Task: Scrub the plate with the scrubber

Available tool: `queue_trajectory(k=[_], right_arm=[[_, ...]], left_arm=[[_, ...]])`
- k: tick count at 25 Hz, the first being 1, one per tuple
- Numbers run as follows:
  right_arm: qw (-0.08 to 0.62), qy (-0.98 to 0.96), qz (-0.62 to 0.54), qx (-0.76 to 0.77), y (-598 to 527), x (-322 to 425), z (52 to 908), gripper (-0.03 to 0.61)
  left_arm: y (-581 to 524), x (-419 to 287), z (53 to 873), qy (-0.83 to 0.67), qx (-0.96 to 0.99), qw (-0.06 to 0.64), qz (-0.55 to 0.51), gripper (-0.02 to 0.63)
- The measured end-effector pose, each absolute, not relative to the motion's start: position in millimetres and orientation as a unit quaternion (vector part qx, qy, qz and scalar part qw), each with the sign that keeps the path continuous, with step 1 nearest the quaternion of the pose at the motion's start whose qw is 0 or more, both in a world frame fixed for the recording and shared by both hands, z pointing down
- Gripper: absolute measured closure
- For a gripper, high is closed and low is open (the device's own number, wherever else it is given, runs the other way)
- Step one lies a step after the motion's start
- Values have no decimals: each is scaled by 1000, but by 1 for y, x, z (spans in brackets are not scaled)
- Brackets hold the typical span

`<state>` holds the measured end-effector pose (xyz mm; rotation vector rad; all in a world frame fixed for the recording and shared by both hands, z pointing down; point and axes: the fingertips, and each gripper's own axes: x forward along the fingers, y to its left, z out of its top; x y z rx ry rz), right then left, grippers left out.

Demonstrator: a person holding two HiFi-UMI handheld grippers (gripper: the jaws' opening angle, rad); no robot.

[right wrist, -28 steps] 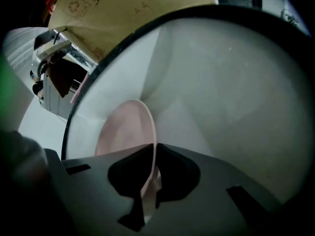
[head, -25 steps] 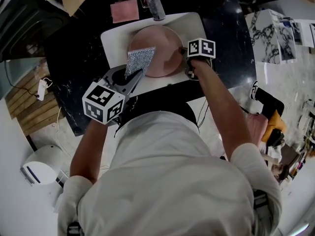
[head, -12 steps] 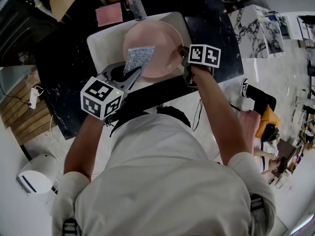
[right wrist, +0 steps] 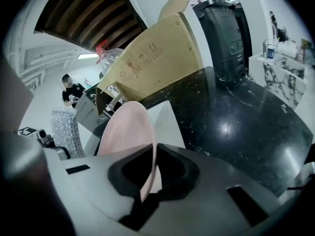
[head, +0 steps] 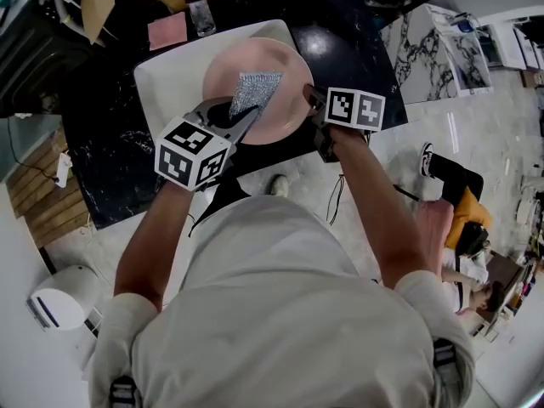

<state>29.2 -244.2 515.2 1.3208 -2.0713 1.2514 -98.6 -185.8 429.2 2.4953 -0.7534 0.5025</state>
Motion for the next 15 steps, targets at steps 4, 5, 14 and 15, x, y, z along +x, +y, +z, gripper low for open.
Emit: queue_trajectory(k=[4,5,14,15], right_arm=[[177,-753,441,454,-232,43,504,559],[172,-757,441,450,-229,45,502,559],[163,-788,409,431,-214,54,480,558],[166,-791,402,430,-214,55,479,558]], left_arm=[[-189,-65,435,-280,907,242,201,541],[-189,-58,437,-283,905,243,206,541],[-195,-20,456,-282,883,272,258,541],[-195,-18,457,-279,880,283,261,541]])
